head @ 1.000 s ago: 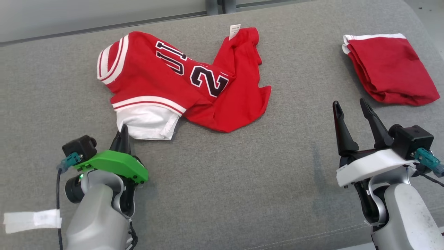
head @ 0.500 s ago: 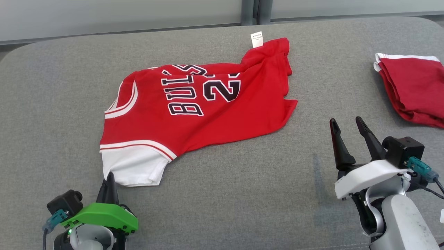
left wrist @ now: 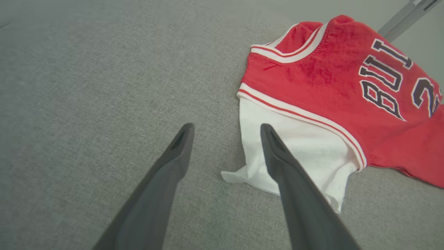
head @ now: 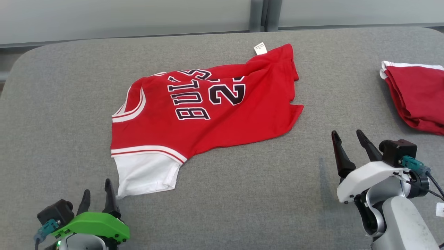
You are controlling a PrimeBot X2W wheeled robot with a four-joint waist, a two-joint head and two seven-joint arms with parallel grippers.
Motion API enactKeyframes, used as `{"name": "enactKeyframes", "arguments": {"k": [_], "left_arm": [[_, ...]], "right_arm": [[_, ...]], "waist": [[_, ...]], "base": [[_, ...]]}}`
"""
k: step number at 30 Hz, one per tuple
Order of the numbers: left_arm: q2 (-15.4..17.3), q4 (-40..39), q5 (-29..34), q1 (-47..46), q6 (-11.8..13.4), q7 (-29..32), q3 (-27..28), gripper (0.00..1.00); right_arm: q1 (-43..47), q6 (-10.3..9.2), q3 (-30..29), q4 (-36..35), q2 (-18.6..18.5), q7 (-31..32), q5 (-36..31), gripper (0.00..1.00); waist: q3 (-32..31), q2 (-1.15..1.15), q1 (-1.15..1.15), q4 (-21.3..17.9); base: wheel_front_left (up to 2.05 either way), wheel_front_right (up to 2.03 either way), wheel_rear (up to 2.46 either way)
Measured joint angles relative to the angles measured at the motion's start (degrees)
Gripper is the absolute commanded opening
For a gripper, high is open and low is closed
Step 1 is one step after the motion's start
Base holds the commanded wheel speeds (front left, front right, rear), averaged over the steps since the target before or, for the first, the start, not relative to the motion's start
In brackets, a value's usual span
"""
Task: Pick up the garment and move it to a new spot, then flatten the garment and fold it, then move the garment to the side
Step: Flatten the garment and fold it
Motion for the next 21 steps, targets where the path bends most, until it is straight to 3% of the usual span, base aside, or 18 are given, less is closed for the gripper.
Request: {"name": "enactKeyframes", "arguments": {"k": [9,21], "left_arm": [[-0.2,-7.05,2.87,0.21,1.66,-3.46,-1.62,1.0],[-1.79,-12.5,3.74,-0.23,2.77,-4.22,-5.08,1.0]], "right_arm": [[-7.26,0.0,-1.98,8.13,-0.31,2.12,-0.52,1.0],[-20.09,-0.01,-8.11,29.99,-1.44,-1.14,-0.98,1.0]], "waist": [[0.55,0.0,0.0,3.87],[4.42,0.0,0.0,10.99]], "base": [[0.0,0.0,0.0],[0.0,0.0,0.0]]}}
